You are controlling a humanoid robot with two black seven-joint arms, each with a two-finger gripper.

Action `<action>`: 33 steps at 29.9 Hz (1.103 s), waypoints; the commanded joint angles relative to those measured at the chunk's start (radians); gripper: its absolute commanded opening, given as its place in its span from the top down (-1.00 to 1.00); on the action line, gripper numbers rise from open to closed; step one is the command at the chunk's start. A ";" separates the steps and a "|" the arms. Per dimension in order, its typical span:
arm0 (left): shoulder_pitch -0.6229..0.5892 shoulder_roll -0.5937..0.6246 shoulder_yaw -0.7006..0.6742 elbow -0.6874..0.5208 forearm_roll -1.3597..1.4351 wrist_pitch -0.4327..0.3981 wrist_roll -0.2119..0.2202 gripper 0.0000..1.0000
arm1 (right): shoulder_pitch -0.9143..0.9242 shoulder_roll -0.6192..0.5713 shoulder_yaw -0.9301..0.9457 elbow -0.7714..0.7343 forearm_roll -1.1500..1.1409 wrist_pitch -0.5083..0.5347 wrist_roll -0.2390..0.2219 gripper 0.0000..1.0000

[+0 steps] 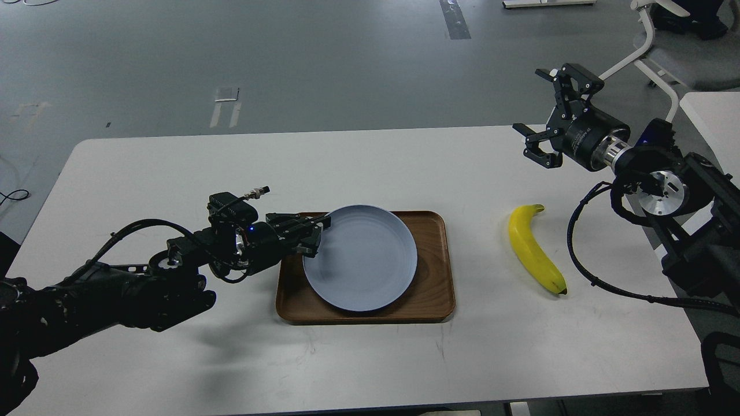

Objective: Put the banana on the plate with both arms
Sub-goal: 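Lift the blue plate with the left gripper and set it on the tray, then release the plate and withdraw the left gripper upward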

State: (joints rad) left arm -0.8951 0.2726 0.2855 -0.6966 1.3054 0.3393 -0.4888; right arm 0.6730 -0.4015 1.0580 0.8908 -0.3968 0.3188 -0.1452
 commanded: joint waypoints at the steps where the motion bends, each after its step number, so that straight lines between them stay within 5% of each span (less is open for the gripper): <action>1: 0.004 -0.003 -0.002 -0.007 -0.003 0.000 0.000 0.57 | 0.000 0.007 0.017 0.000 0.003 0.006 0.001 -1.00; 3: 0.005 -0.004 -0.003 -0.011 -0.006 0.000 0.000 0.39 | 0.000 0.001 0.011 0.000 0.003 0.012 0.001 -1.00; 5: 0.001 -0.009 -0.018 -0.012 -0.025 0.003 0.000 -0.56 | 0.002 -0.006 0.008 0.000 0.001 0.045 0.001 -1.00; 10: -0.015 -0.026 -0.028 -0.027 -0.093 0.006 0.000 -0.95 | 0.002 -0.049 -0.024 0.005 -0.005 0.057 0.001 -1.00; 15: -0.050 -0.036 -0.098 -0.029 -0.257 0.006 0.000 -0.95 | 0.002 -0.135 -0.078 0.072 -0.092 0.059 0.001 -1.00; 18: -0.094 -0.030 -0.211 -0.024 -0.453 -0.028 0.000 -0.95 | 0.010 -0.229 -0.163 0.158 -0.378 0.059 0.031 -0.99; 26: -0.142 0.054 -0.457 -0.024 -0.970 -0.345 0.000 -0.96 | 0.027 -0.451 -0.453 0.448 -1.046 0.059 0.139 -0.98; 28: -0.140 0.071 -0.500 -0.026 -1.026 -0.379 0.038 -0.96 | 0.028 -0.473 -0.518 0.473 -1.142 0.060 0.161 -0.98; 30: -0.127 0.089 -0.578 -0.027 -1.084 -0.404 0.146 -0.96 | 0.030 -0.462 -0.585 0.481 -1.285 0.059 0.187 -0.93; 33: -0.095 0.120 -0.608 -0.031 -1.091 -0.410 0.164 -0.96 | 0.013 -0.425 -0.621 0.459 -1.358 0.059 0.187 -0.87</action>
State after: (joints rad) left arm -1.0212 0.3611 -0.2840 -0.7238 0.2326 -0.0583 -0.3570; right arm 0.6990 -0.8597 0.4830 1.3658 -1.6650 0.3776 0.0356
